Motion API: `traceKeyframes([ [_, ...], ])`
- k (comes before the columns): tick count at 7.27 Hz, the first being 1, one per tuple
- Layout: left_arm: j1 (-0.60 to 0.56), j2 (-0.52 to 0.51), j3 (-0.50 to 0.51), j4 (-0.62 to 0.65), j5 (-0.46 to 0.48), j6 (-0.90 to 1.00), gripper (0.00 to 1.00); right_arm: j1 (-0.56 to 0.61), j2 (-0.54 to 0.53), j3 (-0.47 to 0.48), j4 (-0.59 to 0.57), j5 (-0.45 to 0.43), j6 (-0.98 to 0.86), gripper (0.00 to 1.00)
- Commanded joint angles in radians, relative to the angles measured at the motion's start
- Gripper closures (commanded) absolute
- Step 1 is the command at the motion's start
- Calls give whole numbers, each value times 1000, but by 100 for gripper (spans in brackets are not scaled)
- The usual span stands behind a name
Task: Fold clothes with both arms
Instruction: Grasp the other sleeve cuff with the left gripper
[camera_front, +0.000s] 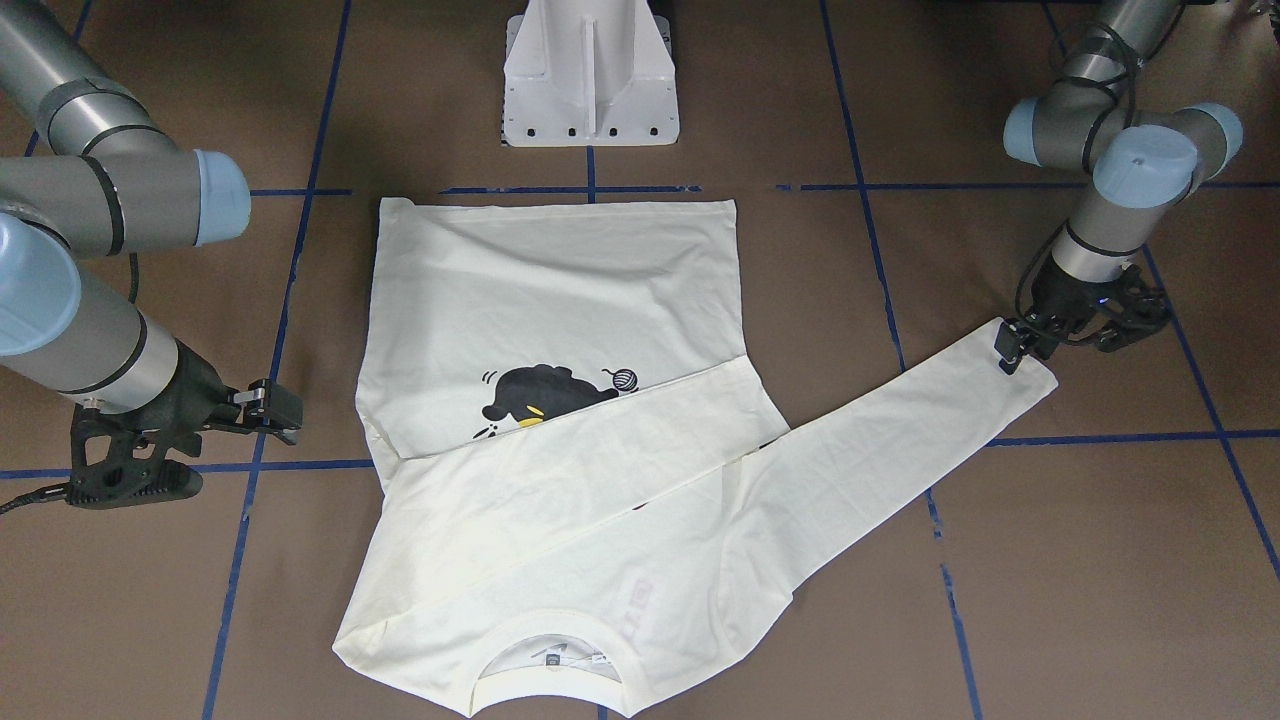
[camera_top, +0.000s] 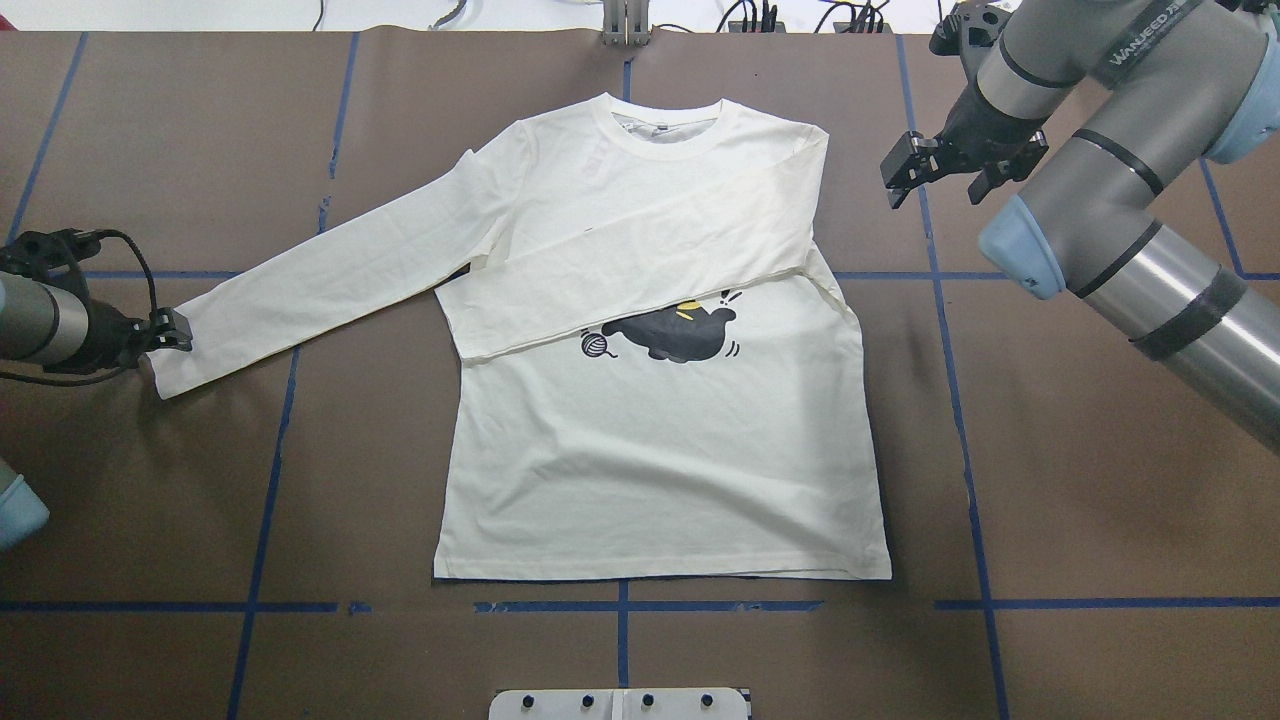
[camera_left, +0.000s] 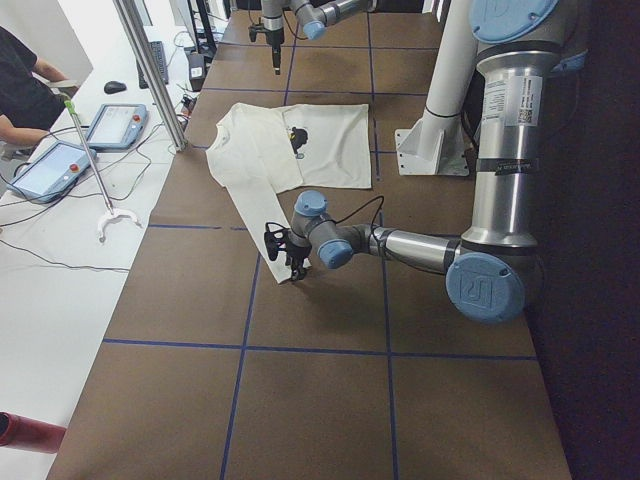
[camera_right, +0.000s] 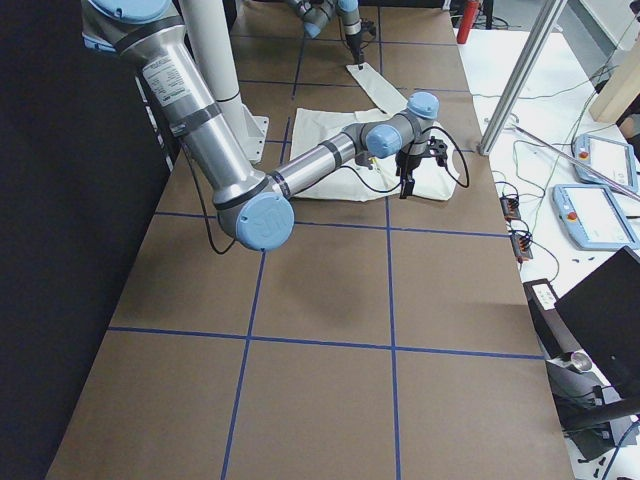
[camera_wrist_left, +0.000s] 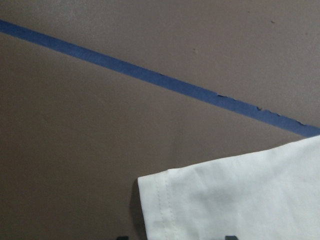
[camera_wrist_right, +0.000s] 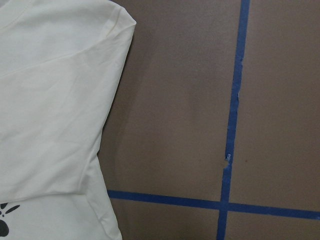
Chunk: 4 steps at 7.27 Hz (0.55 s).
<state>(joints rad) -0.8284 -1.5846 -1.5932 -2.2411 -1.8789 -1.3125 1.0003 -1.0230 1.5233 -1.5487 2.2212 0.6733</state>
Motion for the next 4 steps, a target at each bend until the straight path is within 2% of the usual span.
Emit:
traceKeyframes([
  [1, 0, 0, -4, 0, 0, -4, 53, 0, 1, 0, -2, 0, 0, 0],
  [4, 3, 0, -8, 0, -3, -17, 90, 0, 0, 0, -1, 0, 0, 0],
])
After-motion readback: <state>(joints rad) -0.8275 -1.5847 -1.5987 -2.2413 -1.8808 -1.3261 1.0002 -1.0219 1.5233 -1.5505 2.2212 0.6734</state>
